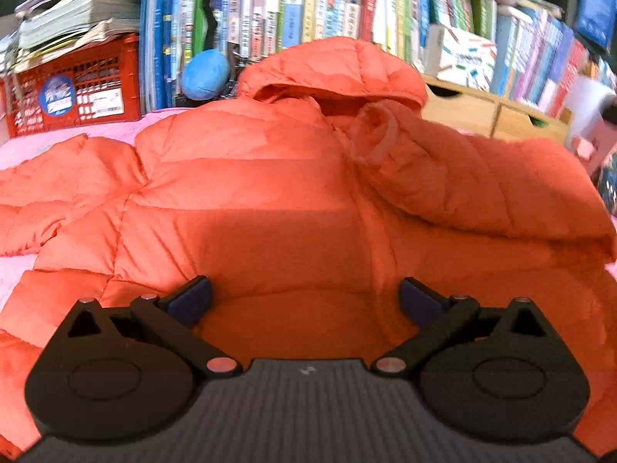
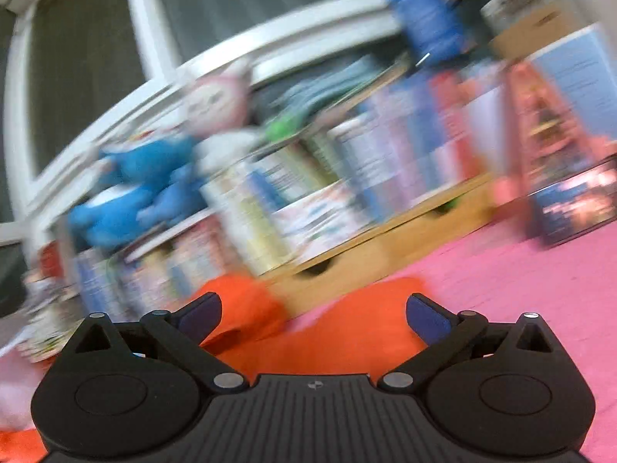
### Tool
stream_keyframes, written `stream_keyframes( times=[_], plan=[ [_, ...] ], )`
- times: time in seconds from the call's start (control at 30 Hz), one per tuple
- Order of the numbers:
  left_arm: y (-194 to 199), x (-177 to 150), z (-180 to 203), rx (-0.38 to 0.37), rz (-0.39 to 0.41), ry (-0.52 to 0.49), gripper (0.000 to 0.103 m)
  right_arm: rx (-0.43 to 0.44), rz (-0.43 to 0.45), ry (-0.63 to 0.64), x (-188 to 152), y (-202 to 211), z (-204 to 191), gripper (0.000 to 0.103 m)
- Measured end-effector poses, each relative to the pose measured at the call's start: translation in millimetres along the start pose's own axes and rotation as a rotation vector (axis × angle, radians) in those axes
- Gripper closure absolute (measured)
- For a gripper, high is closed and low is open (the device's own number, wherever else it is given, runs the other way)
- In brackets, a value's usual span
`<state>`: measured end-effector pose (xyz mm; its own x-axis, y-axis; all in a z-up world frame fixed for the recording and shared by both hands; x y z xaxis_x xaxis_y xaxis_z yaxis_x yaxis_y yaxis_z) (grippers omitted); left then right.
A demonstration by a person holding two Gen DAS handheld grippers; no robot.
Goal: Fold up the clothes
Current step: 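Fold the held sleeve across the jacket body and open the right tool, then grasp the other orange sleeve with the left tool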
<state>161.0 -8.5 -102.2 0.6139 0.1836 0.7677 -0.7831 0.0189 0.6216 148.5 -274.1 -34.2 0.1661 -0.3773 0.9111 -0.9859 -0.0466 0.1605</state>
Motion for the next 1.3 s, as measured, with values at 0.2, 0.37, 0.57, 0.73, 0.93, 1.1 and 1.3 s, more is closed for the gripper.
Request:
stream_keyframes(
  times=[0.2, 0.37, 0.57, 0.73, 0.93, 1.1, 1.3],
  plan=[
    [2, 21, 4, 0.002, 0.037, 0.042, 0.000, -0.102, -0.071, -0.101, -18, -18, 36, 0.000],
    [1, 50, 26, -0.066, 0.087, 0.082, 0.000, -0.126, -0.119, -0.147, -28, -26, 39, 0.000],
    [-30, 70, 47, -0.073, 0.099, 0.115, 0.000, -0.135, -0.161, -0.184, -38, -28, 46, 0.000],
    [-55, 70, 51, -0.077, 0.055, 0.226, 0.000, -0.125, -0.169, -0.182, -39, -30, 45, 0.000],
    [-51, 70, 78, -0.356, -0.009, 0.341, 0.000, -0.121, -0.178, -0.188, -40, -32, 44, 0.000],
    [-59, 70, 80, -0.332, -0.015, 0.383, 0.005, -0.120, -0.179, -0.187, -41, -32, 44, 0.000],
    [-50, 87, 60, -0.235, 0.071, 0.377, 0.085, -0.100, -0.128, -0.192, -34, -26, 42, 0.000]
  ],
)
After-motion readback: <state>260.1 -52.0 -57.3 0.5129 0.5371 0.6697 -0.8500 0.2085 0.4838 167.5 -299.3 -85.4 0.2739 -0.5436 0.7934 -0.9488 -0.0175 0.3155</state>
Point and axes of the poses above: each gripper's, at about its wrist camera, not at the fingertips, and y roughly against the way its jaws point, z to its right, x to its top, the point moved 10 cm from there along -y, roughly the way its jaws point, and after that the axes turned 5 degrees about y, right-handed, at the moved point
